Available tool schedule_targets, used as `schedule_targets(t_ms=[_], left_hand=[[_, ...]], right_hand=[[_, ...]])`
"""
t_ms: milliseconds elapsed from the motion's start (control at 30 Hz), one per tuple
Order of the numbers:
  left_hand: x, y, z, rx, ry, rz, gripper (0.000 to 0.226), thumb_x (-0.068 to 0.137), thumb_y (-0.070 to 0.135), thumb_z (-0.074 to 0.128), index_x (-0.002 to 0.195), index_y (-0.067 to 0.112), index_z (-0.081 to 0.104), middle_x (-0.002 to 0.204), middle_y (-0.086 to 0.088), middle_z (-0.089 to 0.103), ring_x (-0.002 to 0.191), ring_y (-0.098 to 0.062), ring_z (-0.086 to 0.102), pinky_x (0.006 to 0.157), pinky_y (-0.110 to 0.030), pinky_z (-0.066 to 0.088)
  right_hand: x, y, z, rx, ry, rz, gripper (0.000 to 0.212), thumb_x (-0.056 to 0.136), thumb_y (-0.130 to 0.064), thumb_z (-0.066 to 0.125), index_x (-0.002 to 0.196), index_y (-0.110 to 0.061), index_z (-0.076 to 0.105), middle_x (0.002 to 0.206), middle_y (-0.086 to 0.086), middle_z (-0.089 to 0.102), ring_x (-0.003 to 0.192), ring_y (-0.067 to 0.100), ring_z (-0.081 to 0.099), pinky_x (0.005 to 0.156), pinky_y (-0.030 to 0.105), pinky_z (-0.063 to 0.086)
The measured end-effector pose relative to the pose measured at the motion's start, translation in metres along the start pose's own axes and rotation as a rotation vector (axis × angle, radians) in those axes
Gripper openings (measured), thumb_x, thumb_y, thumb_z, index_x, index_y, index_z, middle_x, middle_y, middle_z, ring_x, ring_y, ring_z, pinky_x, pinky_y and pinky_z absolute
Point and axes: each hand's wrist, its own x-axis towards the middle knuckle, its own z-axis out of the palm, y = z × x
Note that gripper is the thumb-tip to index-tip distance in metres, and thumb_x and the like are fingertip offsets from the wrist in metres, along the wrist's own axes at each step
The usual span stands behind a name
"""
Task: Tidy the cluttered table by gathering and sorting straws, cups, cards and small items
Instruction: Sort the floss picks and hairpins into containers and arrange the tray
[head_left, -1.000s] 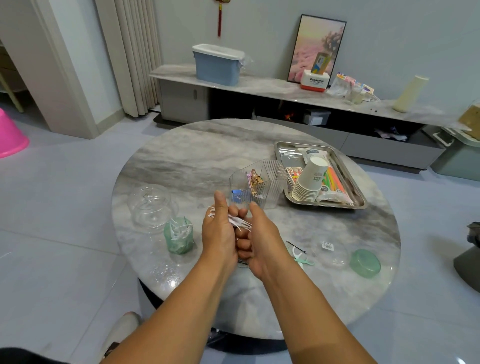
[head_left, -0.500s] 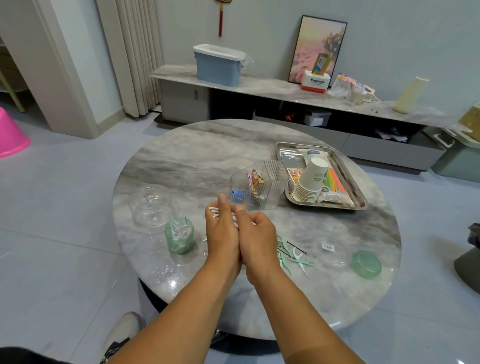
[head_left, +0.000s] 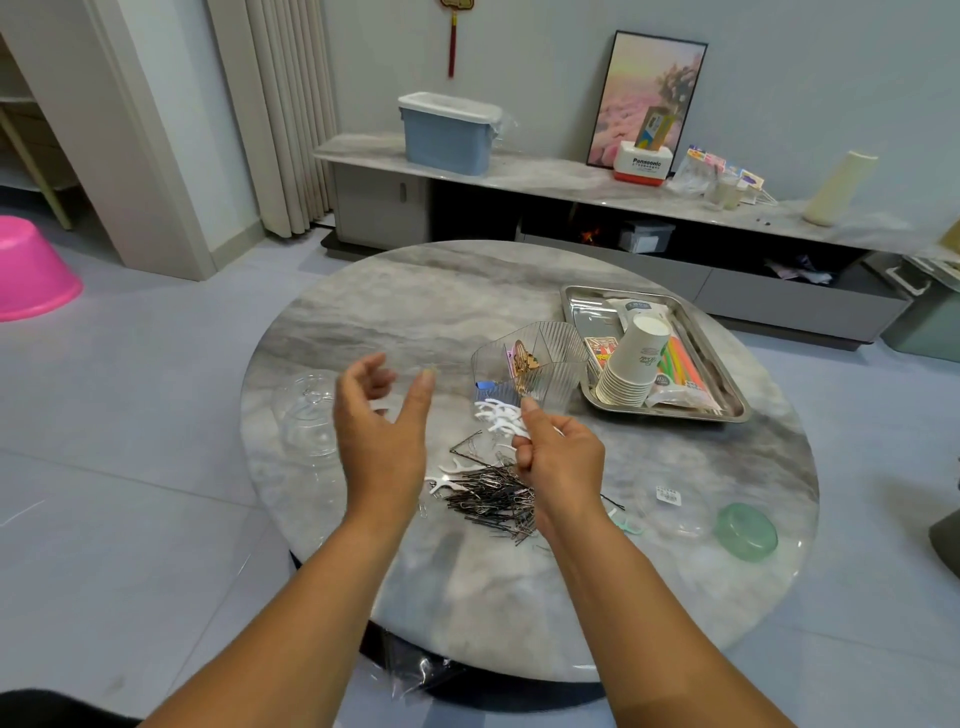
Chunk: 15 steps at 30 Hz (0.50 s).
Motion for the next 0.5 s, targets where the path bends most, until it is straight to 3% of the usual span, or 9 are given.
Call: schedule_targets(t_ms=[100,267,400,500], left_hand=[[-0.002,-0.016,-0.015,0.253,0.077,0.084,0.079,0.071,0.048,0.087,0.135,0.026,0.046,0.123,0.017,0.048,0.123,-0.015,0.045,0.104,-0.03,0.034],[-0.028,-0.051,-0.024,0.414,0.05,-0.065,0.111,0.061,0.04,0.095,0.15,0.019,0.032,0.148,-0.007,0.043,0.139,-0.026,0.034,0.111,-0.036,0.029],[-0.036,-0.07,-0.03,0.361,0.0,-0.283,0.099,0.068,0.029,0.094,0.147,0.021,0.034,0.139,-0.008,0.054,0.127,-0.031,0.051,0.1,-0.046,0.047],[-0.029,-0.069,-0.031,0.381,-0.088,-0.164,0.074,0.072,0.021,0.089,0.136,0.022,0.051,0.129,-0.001,0.056,0.117,-0.024,0.055,0.097,-0.04,0.048]], right_hand=[[0.004,0.001,-0.002,-0.008,0.012,0.019,0.024,0.094,-0.026,0.073,0.095,-0.005,0.061,0.051,0.001,0.059,0.039,0.007,0.044,0.04,0.019,0.037],[0.004,0.006,-0.002,-0.034,0.029,0.014,0.025,0.093,-0.026,0.073,0.087,-0.005,0.06,0.051,0.003,0.061,0.038,0.008,0.044,0.04,0.019,0.038],[0.002,0.007,-0.002,-0.122,0.019,-0.044,0.027,0.093,-0.03,0.073,0.085,-0.007,0.061,0.05,0.003,0.063,0.039,0.009,0.047,0.041,0.02,0.04],[0.002,0.004,-0.001,-0.213,-0.019,-0.17,0.025,0.092,-0.032,0.074,0.086,-0.011,0.063,0.054,0.004,0.066,0.039,0.011,0.049,0.043,0.025,0.04]])
